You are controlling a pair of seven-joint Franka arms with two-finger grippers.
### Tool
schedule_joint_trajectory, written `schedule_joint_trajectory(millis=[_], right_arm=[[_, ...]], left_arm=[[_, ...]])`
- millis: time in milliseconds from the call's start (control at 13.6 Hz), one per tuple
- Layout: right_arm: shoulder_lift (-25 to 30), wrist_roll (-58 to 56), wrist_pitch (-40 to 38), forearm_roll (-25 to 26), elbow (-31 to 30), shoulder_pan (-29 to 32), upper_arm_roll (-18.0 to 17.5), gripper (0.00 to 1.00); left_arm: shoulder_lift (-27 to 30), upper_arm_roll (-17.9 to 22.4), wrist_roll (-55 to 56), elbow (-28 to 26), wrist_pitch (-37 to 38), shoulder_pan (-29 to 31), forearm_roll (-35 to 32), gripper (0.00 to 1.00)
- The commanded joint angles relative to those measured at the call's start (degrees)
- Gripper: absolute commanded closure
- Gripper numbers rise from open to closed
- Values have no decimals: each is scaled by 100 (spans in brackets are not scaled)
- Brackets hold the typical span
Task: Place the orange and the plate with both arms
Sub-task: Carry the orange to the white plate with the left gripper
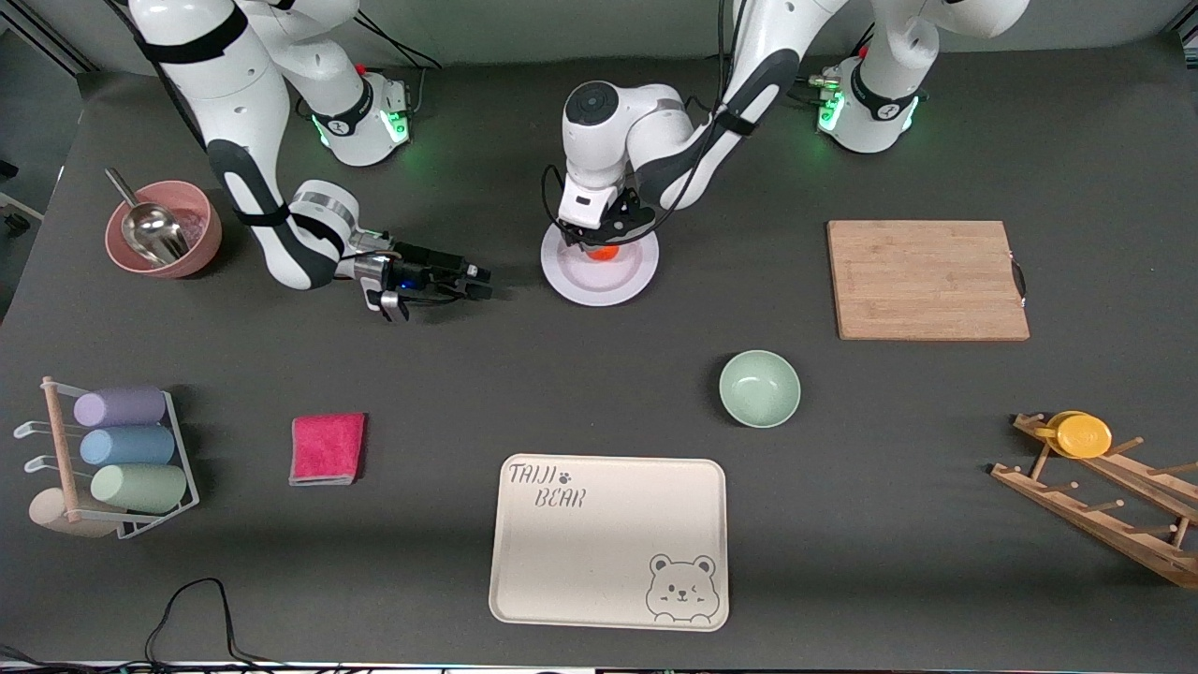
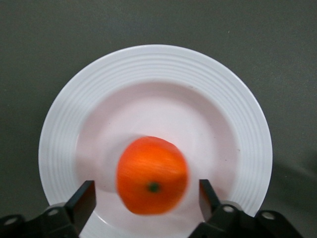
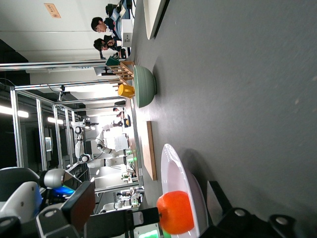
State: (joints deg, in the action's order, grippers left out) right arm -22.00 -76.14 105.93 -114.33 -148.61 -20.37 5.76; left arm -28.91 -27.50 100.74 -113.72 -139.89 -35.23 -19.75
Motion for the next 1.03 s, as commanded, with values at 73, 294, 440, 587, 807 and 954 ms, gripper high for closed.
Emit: schedule_joint_trajectory(millis=[73, 294, 440, 587, 807, 954], right_arm=[[-59, -314, 86, -449, -125, -335, 40, 0], [-67, -349, 86, -799, -186, -608, 40, 0], [-102, -358, 86, -1037, -186, -827, 40, 0], [-199, -550, 86, -1292, -178, -1047, 31, 0], [-304, -613, 77, -1442, -177, -1197, 31, 0], [-418, -919, 59, -1757, -177, -1399, 31, 0]], left_arm=[[-35, 78, 376, 131, 138, -203, -249, 0], [192, 78, 350, 139, 470, -133, -258, 0], [551, 78, 218, 131, 874, -2, -258, 0], [1008, 52, -516, 131, 1331, 322, -188, 0], [1659, 16, -2210, 261, 2402, 937, 346, 0], [1932, 60, -3424, 534, 3070, 1376, 769, 0]])
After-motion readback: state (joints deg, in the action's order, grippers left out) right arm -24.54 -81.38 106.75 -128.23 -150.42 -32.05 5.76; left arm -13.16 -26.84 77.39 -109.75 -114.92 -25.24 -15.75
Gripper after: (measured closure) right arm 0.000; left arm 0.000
